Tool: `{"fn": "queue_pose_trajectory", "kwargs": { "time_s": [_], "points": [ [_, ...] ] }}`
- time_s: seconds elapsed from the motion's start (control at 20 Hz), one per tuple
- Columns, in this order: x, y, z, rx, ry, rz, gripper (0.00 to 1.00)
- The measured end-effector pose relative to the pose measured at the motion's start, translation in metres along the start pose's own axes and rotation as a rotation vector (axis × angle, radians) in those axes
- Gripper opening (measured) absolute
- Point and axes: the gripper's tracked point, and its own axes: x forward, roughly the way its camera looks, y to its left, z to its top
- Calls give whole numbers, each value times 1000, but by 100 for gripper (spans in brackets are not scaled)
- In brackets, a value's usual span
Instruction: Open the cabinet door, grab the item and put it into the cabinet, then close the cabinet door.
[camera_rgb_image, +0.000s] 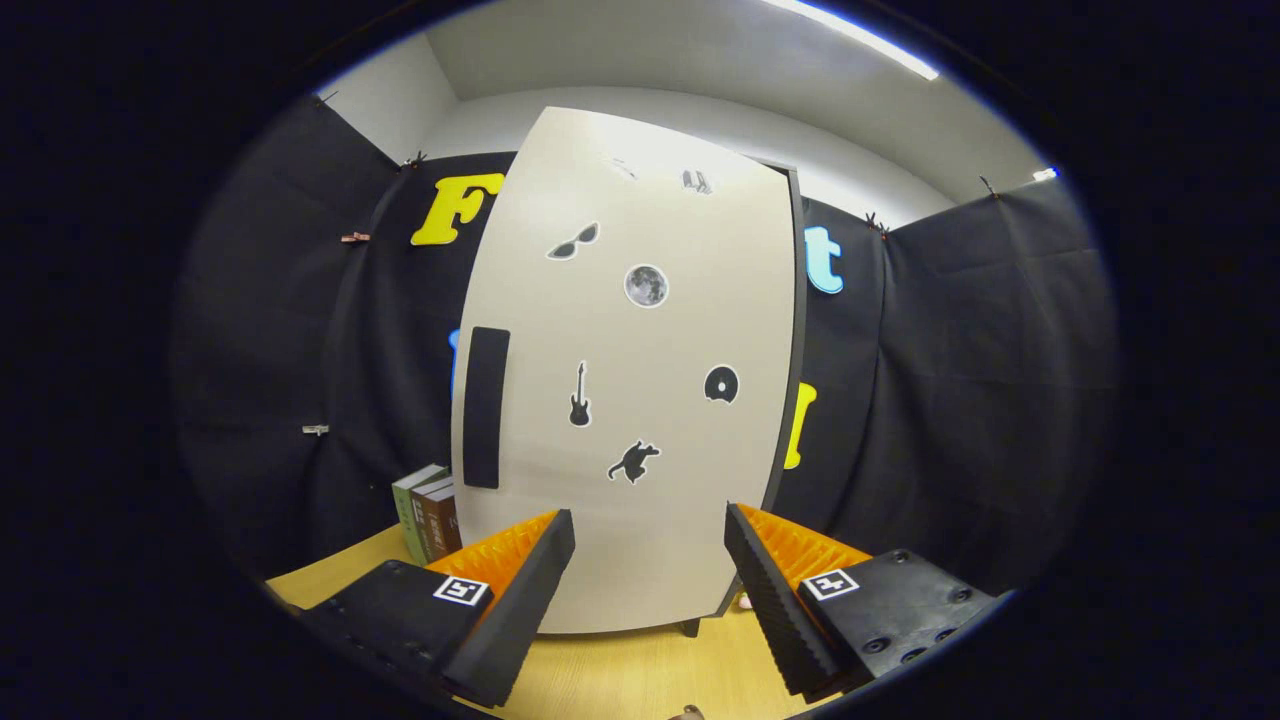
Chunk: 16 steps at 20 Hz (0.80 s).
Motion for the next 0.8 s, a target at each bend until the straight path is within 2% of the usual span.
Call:
{"fn": "queue_pose_trajectory", "kwargs": {
  "time_s": [0.1, 0.3, 0.45, 0.8],
  "points": [
    [4, -7, 0, -20, -1, -32, 98],
    [6, -3, -2, 28, 8, -29, 98],
    [7, -11, -6, 20, 16, -53, 98],
    [7, -4, -3, 44, 9, -51, 98]
  ]
}}
